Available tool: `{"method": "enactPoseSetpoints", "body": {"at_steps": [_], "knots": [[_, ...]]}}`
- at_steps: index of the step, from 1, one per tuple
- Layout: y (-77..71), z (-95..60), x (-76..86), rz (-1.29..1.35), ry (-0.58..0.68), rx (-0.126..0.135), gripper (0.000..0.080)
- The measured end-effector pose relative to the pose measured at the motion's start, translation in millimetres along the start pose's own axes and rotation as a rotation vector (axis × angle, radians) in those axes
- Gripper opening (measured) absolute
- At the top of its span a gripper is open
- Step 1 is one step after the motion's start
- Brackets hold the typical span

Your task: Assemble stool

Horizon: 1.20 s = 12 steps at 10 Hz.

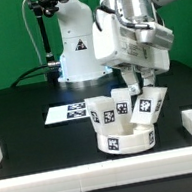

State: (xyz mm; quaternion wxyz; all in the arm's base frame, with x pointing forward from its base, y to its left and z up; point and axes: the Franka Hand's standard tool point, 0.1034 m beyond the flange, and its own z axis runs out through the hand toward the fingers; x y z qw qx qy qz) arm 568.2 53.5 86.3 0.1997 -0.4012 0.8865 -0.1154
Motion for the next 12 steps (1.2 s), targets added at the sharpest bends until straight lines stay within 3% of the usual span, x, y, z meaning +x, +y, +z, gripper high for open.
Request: {"method": "enactPoseSetpoints", "body": {"at_steps": [1, 2, 4, 7, 12], "knots": [[-0.7, 0.6, 2.2, -0.008, 0.003, 0.000, 0.0407], [-1.1, 1.8, 4.7, -0.029, 0.007, 0.000, 0.0585], [-2.1, 4.3, 9.5, -0.058, 0.015, -0.001, 0.0630], [-3.3, 17.9, 38.8, -0.189, 0.059, -0.022, 0.0649], [-4.0, 17.8, 41.2, -0.318, 0.063, -0.021, 0.0649]]}}
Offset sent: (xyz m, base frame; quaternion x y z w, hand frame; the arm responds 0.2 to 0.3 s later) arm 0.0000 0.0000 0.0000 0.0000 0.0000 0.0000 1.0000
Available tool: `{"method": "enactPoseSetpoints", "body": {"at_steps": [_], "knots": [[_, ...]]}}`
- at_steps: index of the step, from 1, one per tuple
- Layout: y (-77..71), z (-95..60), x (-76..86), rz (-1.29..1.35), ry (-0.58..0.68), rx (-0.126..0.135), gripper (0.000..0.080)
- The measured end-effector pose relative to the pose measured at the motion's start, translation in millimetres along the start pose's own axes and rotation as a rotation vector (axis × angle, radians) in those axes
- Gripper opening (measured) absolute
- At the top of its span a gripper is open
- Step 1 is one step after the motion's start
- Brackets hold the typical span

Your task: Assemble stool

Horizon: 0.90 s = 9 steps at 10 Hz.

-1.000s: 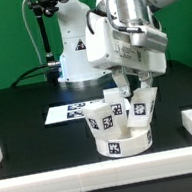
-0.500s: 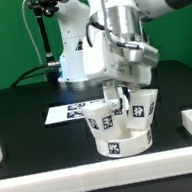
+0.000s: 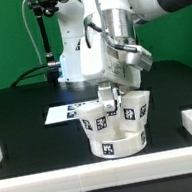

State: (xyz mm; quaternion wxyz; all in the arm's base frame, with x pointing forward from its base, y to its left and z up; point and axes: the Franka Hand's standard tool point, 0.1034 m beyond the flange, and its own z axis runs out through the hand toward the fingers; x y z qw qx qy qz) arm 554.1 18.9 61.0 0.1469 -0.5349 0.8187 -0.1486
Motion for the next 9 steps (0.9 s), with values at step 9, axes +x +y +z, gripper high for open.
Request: {"method": "enactPoseSetpoints", "body": {"at_steps": [9], "knots": [[5.7, -38.3, -23.2, -0.047, -0.002, 0.086, 0.0649]]}}
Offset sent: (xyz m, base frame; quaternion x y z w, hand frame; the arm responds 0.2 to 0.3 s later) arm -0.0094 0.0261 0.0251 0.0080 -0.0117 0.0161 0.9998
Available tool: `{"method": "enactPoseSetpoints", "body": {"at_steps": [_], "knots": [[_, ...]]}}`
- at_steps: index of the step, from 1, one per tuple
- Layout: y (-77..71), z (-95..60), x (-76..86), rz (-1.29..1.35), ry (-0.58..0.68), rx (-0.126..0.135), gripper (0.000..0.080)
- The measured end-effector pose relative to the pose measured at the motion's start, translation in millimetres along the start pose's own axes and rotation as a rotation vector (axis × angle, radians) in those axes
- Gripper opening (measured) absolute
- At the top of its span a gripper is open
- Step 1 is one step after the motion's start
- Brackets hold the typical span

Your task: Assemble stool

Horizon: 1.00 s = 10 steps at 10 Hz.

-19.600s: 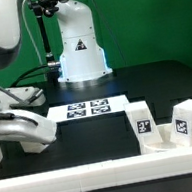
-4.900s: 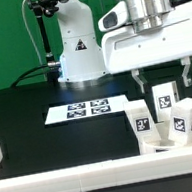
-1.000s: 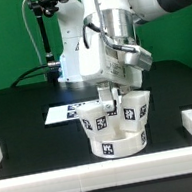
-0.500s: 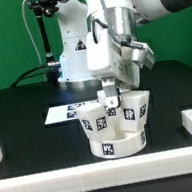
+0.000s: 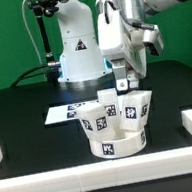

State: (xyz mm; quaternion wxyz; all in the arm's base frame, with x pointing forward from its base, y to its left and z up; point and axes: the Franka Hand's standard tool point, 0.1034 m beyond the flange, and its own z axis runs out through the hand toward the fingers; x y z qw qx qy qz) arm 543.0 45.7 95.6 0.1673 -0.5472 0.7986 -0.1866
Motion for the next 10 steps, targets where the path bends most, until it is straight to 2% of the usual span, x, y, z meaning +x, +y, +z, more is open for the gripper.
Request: {"method": "enactPoseSetpoints", "body": {"at_steps": [1, 5, 6, 10], "knots": [[0.2, -3.3, -1.4, -0.020, -0.005, 0.001, 0.0649], [2.1, 0.4, 2.7, -0.151, 0.003, -0.004, 0.0649], [1.6, -2.9, 1.4, -0.213, 0.005, 0.004, 0.0649], [6.8, -18.0, -26.6, -0.287, -0.011, 0.046, 0.0649]]}}
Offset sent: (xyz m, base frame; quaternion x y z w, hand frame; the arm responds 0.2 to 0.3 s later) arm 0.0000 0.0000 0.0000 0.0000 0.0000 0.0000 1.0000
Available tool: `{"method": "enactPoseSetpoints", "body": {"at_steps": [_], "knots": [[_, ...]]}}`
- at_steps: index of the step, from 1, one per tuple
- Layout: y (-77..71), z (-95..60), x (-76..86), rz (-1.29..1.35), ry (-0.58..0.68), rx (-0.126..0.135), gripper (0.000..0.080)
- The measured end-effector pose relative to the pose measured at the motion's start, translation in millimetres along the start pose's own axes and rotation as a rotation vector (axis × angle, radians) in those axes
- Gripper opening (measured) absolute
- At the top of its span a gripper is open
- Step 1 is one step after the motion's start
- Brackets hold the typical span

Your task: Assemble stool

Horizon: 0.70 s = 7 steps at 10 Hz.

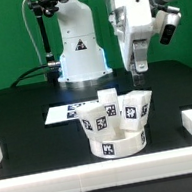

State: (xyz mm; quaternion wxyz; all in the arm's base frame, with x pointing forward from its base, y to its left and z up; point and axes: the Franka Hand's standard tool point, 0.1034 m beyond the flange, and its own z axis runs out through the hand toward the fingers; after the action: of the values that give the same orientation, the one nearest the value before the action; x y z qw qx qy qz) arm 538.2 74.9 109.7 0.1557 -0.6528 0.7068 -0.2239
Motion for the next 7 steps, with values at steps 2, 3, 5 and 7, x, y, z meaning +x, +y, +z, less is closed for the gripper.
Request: {"method": "enactPoseSetpoints", "body": {"at_steps": [2, 3, 5, 7], "knots": [[2.3, 1.1, -2.9, -0.034, -0.007, -0.006, 0.0649], [2.8, 1.9, -1.7, -0.033, -0.005, -0.008, 0.0649], [5.4, 7.3, 4.4, -0.330, -0.001, -0.013, 0.0649], [-11.3, -2.1, -10.1, -0.577, -0.034, 0.028, 0.0649]]}}
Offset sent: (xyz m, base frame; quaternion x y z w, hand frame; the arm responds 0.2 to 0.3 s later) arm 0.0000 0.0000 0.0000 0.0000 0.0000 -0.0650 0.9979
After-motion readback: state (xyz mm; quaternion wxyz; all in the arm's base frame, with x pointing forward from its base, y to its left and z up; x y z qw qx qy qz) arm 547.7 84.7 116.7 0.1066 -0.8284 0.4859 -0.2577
